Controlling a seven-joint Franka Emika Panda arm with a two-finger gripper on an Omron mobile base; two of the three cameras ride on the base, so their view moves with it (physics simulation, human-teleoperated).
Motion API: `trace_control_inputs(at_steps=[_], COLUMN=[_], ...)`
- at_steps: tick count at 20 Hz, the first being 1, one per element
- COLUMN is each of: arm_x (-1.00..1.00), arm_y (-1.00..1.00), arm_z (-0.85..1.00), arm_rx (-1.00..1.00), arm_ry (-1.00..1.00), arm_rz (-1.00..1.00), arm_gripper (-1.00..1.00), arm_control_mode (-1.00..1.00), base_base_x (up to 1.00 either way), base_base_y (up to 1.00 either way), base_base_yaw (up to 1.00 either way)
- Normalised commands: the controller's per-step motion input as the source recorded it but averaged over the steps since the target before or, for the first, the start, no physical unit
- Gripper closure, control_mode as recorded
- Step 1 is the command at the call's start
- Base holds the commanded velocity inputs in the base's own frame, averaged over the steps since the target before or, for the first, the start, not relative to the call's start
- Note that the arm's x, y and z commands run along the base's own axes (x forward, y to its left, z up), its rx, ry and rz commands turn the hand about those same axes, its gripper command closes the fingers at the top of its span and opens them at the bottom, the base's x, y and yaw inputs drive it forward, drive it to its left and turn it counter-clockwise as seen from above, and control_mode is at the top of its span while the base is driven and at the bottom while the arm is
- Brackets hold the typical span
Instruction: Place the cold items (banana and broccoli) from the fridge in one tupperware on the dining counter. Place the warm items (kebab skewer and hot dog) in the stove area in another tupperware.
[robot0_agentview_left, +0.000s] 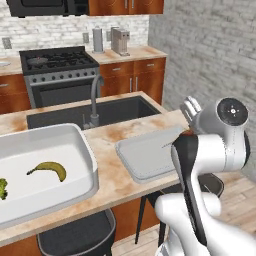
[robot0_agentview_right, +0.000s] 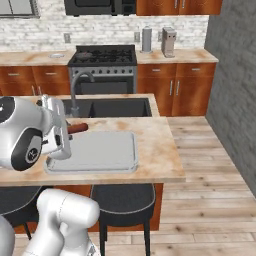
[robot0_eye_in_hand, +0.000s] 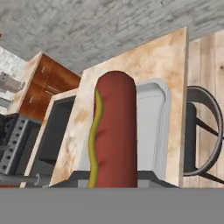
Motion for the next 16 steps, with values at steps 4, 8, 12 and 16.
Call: trace_control_inputs(at_steps=[4, 8, 12, 16], arm_x=[1.0, 0.81, 0.53, 0.33], arm_y=[0.0, 0.0, 0.0, 0.0], arm_z=[-0.06, -0.54, -0.58, -0.61], arm_rx=[0.2, 0.17, 0.03, 0.0], arm_ry=[0.95, 0.73, 0.36, 0.18], arm_rz=[0.0, 0.0, 0.0, 0.0], arm_gripper=[1.0, 1.0, 1.0, 1.0], arm_control_mode=[-1.0, -1.0, -1.0, -1.0], base_base_x=[0.0, 0.0, 0.0, 0.0], base_base_y=[0.0, 0.0, 0.0, 0.0], base_base_yaw=[0.0, 0.0, 0.0, 0.0])
